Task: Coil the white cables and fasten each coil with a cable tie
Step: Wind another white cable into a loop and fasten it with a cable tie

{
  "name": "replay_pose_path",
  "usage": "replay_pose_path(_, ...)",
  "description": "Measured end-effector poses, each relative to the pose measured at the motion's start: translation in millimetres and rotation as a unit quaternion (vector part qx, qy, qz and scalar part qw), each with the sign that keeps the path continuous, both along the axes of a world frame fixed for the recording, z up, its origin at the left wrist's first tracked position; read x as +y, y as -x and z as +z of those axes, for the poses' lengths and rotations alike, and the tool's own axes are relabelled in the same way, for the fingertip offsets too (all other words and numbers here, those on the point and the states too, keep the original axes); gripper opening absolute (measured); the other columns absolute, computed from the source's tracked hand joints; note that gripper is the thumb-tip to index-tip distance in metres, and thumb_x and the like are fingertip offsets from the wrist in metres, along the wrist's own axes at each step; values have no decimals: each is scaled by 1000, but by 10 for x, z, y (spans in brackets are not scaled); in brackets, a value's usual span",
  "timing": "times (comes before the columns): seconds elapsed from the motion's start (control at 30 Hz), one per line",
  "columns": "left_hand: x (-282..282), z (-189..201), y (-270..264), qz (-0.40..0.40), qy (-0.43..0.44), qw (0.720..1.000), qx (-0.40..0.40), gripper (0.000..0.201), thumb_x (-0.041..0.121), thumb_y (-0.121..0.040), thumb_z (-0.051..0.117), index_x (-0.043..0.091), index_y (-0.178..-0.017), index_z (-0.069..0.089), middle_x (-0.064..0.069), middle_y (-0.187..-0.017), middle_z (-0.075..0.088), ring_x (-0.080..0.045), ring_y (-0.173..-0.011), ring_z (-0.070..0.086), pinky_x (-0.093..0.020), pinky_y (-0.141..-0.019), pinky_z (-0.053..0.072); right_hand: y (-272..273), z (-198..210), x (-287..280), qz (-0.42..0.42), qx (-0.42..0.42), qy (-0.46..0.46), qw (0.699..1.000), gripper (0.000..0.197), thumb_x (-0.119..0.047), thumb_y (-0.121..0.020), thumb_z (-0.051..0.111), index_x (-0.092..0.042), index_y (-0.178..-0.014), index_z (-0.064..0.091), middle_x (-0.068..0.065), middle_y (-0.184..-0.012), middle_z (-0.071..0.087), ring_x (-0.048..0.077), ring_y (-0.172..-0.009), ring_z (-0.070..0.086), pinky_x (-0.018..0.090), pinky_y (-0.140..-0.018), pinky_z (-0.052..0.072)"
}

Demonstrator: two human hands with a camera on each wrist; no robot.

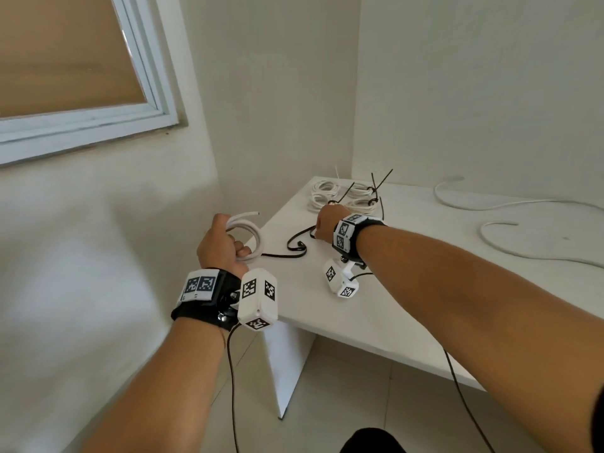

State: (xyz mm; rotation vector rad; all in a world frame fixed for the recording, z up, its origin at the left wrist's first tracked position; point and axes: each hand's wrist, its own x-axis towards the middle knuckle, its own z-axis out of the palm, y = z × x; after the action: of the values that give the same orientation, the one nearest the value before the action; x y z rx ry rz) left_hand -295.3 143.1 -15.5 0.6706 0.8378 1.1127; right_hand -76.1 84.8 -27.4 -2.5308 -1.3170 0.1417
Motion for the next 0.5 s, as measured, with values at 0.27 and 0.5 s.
replay_pose_path(0.27,-23,-10,8,-4,8,1000,2,27,22,-79,67,18,-63,46,3,-52,23,-14,-42,24,-24,-44,22,-31,35,-73,6,9,9,1000,29,-19,-86,67,-5,-111,69,15,-114,69,33,-105,66,33,-82,53)
replay_pose_path(0.5,-291,6,-314,-53,-10,999,7,24,22,-79,64,18,-65,46,3,-56,19,-15,-43,22,-21,-42,22,-61,390,-748,25,143,-62,988,9,-12,-92,61,-9,-88,69,7,-74,75,14,-54,66,18,-42,47)
